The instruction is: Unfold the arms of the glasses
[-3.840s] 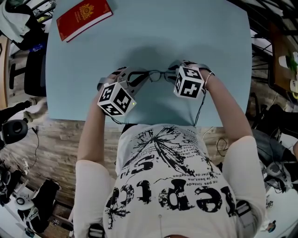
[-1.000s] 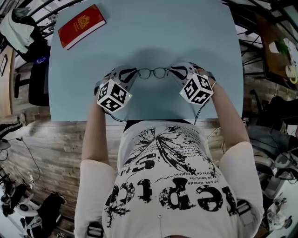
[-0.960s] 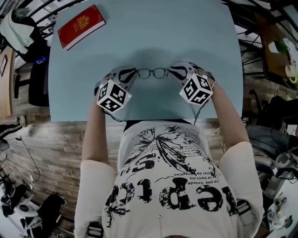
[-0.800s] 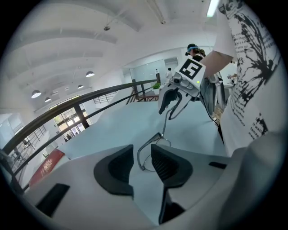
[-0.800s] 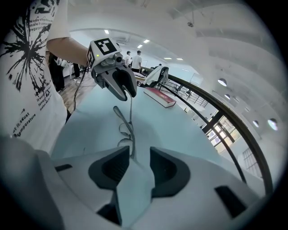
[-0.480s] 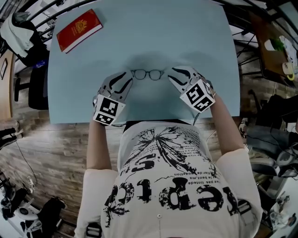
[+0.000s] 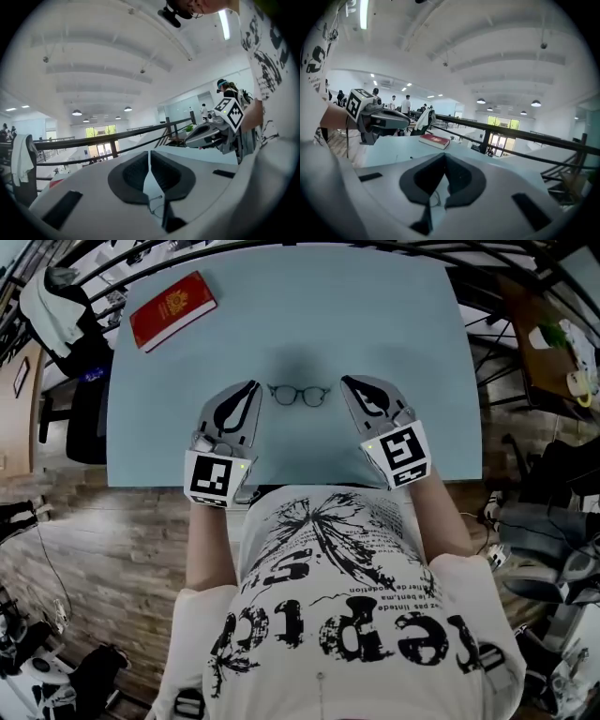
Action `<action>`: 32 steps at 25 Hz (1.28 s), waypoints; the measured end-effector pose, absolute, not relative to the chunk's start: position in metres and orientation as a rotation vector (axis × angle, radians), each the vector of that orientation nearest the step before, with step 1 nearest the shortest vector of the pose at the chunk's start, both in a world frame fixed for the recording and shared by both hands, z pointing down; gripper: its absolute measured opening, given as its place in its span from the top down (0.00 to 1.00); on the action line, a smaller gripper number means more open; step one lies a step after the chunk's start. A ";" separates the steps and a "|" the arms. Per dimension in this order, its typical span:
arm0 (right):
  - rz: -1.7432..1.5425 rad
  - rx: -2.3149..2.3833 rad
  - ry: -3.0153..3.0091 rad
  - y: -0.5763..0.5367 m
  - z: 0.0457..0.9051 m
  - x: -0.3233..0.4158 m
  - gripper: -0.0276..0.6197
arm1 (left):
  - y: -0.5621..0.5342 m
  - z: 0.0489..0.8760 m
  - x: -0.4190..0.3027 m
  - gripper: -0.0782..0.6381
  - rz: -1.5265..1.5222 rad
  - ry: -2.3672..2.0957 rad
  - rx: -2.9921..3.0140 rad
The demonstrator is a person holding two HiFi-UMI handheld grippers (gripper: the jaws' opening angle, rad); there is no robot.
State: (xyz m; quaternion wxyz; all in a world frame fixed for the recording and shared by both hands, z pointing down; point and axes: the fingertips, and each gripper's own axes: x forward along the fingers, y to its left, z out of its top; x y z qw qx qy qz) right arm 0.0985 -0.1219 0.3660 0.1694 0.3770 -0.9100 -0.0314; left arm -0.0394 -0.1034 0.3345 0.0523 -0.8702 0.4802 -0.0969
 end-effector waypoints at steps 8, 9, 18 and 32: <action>-0.181 1.303 -2.675 -0.115 0.319 0.107 0.94 | -0.101 0.296 -0.055 0.86 -0.172 1.629 -2.528; -0.192 1.307 -2.676 -0.115 0.317 0.107 0.94 | -0.101 0.295 -0.055 0.86 -0.165 1.632 -2.529; -0.208 1.343 -2.658 -0.116 0.320 0.111 0.94 | -0.104 0.296 -0.056 0.87 -0.141 1.692 -2.520; -0.249 1.327 -2.646 -0.113 0.324 0.110 0.95 | -0.103 0.300 -0.054 0.87 -0.116 1.702 -2.540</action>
